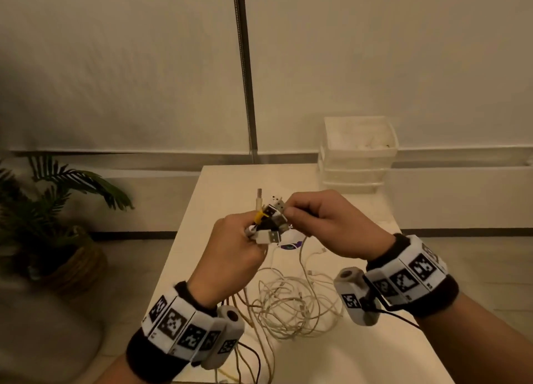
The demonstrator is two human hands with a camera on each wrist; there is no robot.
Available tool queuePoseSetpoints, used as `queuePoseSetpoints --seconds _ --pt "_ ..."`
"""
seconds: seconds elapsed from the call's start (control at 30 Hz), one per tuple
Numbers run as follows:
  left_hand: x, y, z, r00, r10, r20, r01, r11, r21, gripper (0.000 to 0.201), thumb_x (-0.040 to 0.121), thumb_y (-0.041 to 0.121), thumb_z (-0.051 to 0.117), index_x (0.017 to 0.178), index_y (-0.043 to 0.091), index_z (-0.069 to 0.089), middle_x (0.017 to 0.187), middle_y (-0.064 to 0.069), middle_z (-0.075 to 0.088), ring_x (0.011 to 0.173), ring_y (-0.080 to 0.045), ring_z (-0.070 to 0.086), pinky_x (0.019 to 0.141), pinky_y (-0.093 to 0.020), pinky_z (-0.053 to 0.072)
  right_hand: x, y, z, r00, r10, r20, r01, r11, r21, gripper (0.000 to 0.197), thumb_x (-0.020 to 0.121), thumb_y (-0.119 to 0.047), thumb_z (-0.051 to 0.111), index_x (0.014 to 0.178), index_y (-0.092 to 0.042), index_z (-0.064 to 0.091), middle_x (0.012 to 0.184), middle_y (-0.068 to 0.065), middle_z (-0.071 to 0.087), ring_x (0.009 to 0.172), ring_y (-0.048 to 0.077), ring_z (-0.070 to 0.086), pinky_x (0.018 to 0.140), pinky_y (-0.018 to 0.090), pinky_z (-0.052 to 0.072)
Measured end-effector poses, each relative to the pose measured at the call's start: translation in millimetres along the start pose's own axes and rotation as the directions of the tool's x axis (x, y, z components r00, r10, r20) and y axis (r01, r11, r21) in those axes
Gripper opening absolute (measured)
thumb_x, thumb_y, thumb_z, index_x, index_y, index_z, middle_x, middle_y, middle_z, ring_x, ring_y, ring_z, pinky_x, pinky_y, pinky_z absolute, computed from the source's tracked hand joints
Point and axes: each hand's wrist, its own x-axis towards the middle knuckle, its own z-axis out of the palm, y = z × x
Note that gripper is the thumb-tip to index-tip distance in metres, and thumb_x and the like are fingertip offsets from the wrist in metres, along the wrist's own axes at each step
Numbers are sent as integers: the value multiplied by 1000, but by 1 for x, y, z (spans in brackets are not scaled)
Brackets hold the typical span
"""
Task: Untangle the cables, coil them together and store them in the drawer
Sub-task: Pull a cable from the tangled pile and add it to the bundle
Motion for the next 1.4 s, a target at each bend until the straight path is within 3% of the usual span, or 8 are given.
queuePoseSetpoints --seconds 0.13,0.3,0.47,0.53,0.67,1.0,1.17,1.4 --pt "7 -1 -19 972 -85 -221 71 995 -73 39 90 -1 54 71 31 64 62 14 63 51 -4 52 51 -22 42 -10 13 8 996 68 52 -73 992 98 20 99 -18 50 87 -14 65 59 -5 51 55 8 45 56 23 40" --pt "20 -2 -76 735 -429 -525 122 846 -520 20 96 21 58 76 23 62 49 9 49 41 -5 41 42 -24 33 -38 68 18 959 277 54 -282 948 149 28 102 -20 43 83 -10 62 57 2 43 55 20 35 56 34 30" --pt "5 0 -57 847 -237 -475 132 961 -243 15 90 29 64 93 44 63 80 12 65 72 -4 60 72 -33 52 -35 71 20 942 334 21 -324 896 304 31 98 -29 45 79 -11 61 57 5 36 54 19 30 53 31 25" --pt "0 4 -35 977 -49 -209 13 986 -167 32 94 14 61 107 43 64 93 19 68 83 6 64 75 -16 51 -28 64 20 952 300 53 -302 906 298 30 101 -23 44 80 -11 62 56 0 38 52 15 32 52 28 26" --pt "-2 7 8 983 115 144 -113 993 -22 53 79 3 55 125 30 64 109 14 72 99 -2 67 81 -22 54 -14 47 21 968 215 129 -241 940 242 25 100 -5 44 86 2 63 56 -1 44 50 9 35 50 21 30" --pt "11 -6 -4 967 16 -253 -2 999 54 41 82 -8 51 82 32 61 63 14 62 65 -8 61 57 -21 46 -17 39 3 982 179 55 -187 959 212 22 99 -16 49 88 -11 67 57 -6 49 56 11 44 58 21 38" --pt "29 -10 -74 646 -314 -696 6 914 -406 8 89 35 60 82 33 61 64 11 56 48 -6 49 45 -26 40 -38 98 0 912 410 -27 -392 888 241 25 100 -12 46 87 4 60 54 -2 42 53 15 33 56 32 28" --pt "8 -18 -61 832 -249 -495 245 967 -75 36 95 0 50 87 35 57 80 -4 60 73 -25 58 62 -42 49 -46 102 3 889 458 -22 -384 769 511 28 102 -13 40 88 -1 60 55 2 35 52 13 26 54 28 26"
